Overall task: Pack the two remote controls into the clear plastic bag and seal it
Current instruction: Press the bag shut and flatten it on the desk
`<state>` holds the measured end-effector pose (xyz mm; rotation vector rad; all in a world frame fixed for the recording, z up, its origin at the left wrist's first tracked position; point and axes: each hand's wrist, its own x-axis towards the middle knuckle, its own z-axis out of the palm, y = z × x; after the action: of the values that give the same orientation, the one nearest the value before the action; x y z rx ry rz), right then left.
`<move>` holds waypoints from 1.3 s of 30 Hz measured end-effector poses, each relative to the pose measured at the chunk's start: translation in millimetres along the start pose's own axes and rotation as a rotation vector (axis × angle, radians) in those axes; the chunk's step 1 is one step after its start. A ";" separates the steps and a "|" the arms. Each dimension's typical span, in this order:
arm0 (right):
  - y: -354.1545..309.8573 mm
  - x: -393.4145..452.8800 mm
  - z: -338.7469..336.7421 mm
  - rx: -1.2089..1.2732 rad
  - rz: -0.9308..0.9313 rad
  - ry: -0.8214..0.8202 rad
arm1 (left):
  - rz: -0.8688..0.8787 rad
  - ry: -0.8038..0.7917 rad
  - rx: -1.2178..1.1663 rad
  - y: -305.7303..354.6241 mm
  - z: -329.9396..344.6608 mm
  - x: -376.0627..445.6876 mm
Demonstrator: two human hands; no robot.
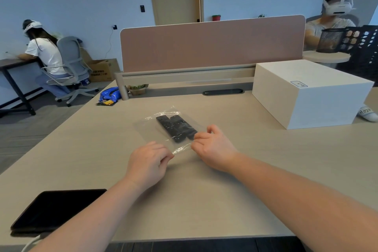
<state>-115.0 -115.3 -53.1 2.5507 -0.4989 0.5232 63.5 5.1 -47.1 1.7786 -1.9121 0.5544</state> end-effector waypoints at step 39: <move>63.5 -59.8 -29.9 0.170 0.493 -0.625 | -0.085 -0.311 -0.145 3.6 -12.6 0.5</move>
<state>-202.0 -136.6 -31.2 2.7247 -1.3726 -0.1059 60.7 12.3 -36.5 1.9280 -2.0058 0.1090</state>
